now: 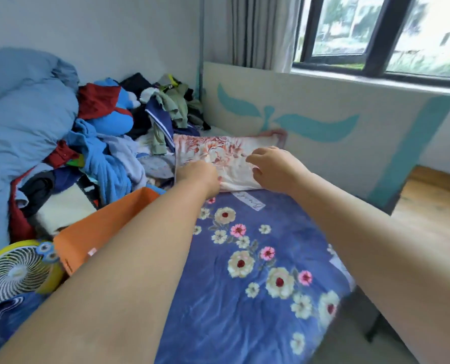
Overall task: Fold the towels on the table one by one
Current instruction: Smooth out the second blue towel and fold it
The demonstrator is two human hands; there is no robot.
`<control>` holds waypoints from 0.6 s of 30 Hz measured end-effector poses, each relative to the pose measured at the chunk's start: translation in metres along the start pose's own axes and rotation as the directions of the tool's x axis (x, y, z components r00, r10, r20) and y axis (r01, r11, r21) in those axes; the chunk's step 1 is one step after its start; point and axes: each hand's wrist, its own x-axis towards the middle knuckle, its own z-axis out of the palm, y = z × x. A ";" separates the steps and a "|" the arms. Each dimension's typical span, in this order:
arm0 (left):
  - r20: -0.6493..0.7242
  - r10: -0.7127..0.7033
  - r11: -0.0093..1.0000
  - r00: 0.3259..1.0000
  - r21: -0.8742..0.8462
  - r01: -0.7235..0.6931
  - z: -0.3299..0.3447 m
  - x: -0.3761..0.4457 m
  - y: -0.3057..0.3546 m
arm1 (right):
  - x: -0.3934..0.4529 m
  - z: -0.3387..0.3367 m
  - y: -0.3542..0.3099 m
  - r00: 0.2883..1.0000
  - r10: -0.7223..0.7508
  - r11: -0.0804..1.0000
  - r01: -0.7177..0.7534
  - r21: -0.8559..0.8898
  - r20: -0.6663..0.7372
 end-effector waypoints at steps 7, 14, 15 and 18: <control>-0.077 0.261 0.965 0.962 0.047 -0.258 -0.038 -0.016 0.133 | -0.130 -0.033 0.101 0.924 0.377 0.923 -0.381 -0.062 -0.061; -0.117 0.532 0.845 0.838 0.020 -0.534 -0.056 -0.027 0.303 | -0.241 -0.057 0.196 0.791 0.609 0.786 -0.611 -0.095 -0.058; -0.119 0.571 0.819 0.812 0.006 -0.574 -0.056 -0.033 0.332 | -0.258 -0.061 0.211 0.771 0.634 0.766 -0.636 -0.090 -0.056; -0.117 0.666 0.742 0.737 -0.005 -0.671 -0.058 -0.052 0.425 | -0.319 -0.069 0.265 0.711 0.702 0.704 -0.702 -0.107 -0.046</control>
